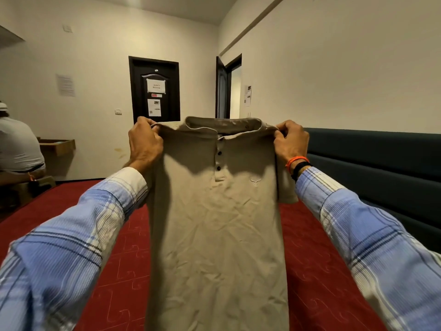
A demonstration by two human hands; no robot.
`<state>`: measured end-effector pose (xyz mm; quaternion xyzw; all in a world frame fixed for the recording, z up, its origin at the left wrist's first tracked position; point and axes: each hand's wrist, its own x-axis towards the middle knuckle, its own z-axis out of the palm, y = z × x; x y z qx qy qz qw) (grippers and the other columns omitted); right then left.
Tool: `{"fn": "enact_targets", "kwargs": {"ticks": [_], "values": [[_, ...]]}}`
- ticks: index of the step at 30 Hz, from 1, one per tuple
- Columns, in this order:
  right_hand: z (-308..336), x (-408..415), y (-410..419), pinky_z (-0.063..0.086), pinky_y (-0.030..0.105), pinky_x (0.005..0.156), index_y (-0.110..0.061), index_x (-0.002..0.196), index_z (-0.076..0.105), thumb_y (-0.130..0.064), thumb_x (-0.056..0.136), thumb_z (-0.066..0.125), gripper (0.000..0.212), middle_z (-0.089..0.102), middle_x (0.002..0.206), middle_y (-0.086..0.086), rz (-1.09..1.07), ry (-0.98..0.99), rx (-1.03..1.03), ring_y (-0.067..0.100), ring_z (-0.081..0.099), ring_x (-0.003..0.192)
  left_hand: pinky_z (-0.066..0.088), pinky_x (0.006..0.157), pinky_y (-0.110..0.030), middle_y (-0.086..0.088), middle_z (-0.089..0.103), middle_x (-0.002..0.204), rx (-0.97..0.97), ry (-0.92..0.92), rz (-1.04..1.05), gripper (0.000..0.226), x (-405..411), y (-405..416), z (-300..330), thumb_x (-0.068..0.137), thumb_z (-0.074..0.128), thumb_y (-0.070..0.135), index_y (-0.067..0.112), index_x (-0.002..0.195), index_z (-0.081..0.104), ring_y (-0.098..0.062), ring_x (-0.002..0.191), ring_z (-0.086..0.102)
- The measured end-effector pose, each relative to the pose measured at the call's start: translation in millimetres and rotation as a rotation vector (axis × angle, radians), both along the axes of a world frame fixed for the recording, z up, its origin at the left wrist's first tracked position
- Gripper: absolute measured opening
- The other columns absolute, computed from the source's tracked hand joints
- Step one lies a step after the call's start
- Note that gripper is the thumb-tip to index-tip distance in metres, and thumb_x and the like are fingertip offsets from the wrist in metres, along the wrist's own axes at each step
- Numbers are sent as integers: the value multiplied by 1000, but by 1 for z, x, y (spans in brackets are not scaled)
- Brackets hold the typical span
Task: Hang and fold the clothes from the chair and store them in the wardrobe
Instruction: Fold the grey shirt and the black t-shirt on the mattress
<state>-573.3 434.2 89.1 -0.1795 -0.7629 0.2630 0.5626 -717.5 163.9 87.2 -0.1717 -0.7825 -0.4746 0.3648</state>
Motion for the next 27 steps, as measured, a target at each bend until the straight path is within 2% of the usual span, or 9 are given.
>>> {"fn": "enact_targets", "kwargs": {"ticks": [3, 7, 11, 14, 18, 20, 23, 25, 27], "values": [[-6, 1, 1, 43, 19, 79, -4, 105, 70, -12, 93, 61, 16, 70, 100, 12, 2, -39, 1, 14, 56, 84, 45, 93, -42, -21, 60, 120, -6, -10, 15, 23, -3, 0, -4, 101, 49, 15, 0, 118, 55, -36, 111, 56], [-15, -6, 7, 57, 41, 83, -22, 96, 70, -26, 91, 63, 10, 72, 91, 4, -77, -81, -48, 23, 68, 84, 44, 92, -42, -21, 61, 118, -30, -29, 34, 25, -3, 5, -14, 101, 49, 18, 1, 118, 56, -37, 109, 56], [-22, -11, 11, 61, 34, 70, -17, 81, 64, -20, 95, 59, 15, 70, 81, 4, 97, -174, -227, 22, 72, 67, 45, 90, -43, -22, 63, 115, -57, -61, 45, 25, -10, 11, -25, 101, 49, 21, 4, 117, 57, -40, 106, 57], [-31, -18, 15, 62, 38, 60, -12, 75, 62, -13, 97, 56, 22, 71, 85, 16, 255, -216, -406, 29, 73, 67, 44, 90, -44, -24, 63, 116, -90, -122, 68, 25, -21, 15, -34, 100, 51, 20, 3, 116, 59, -42, 108, 56], [-47, -35, 31, 61, 43, 74, -3, 85, 70, -10, 95, 55, 20, 72, 92, 19, 240, -268, -435, 31, 72, 79, 44, 92, -42, -26, 64, 115, -102, -222, 44, 26, -41, 29, -47, 99, 52, 18, -1, 110, 65, -45, 111, 56], [-47, -43, 40, 59, 46, 80, -6, 80, 72, -12, 94, 55, 23, 72, 89, 16, 227, -275, -375, 31, 70, 84, 45, 94, -41, -24, 66, 113, -47, -258, -9, 27, -53, 39, -49, 98, 52, 19, 0, 108, 69, -42, 110, 58], [-34, -50, 52, 54, 38, 85, -16, 74, 66, -15, 94, 57, 22, 66, 84, 7, 161, -218, -260, 27, 64, 88, 48, 98, -41, -17, 68, 111, 93, -280, -101, 25, -67, 56, -43, 99, 53, 20, 5, 108, 71, -35, 108, 60], [-21, -53, 59, 45, 27, 80, -12, 95, 67, -15, 96, 57, 11, 65, 95, 4, 129, -120, -191, 18, 57, 90, 49, 99, -43, -13, 67, 113, 183, -267, -159, 23, -75, 69, -31, 99, 54, 22, 10, 111, 68, -31, 109, 60], [-7, -52, 65, 43, 19, 79, -8, 110, 64, -14, 97, 56, 17, 66, 107, 3, 123, -11, -137, 14, 57, 95, 50, 99, -44, -12, 66, 115, 248, -224, -204, 24, -81, 80, -15, 98, 55, 24, 11, 115, 66, -29, 109, 60]]}}
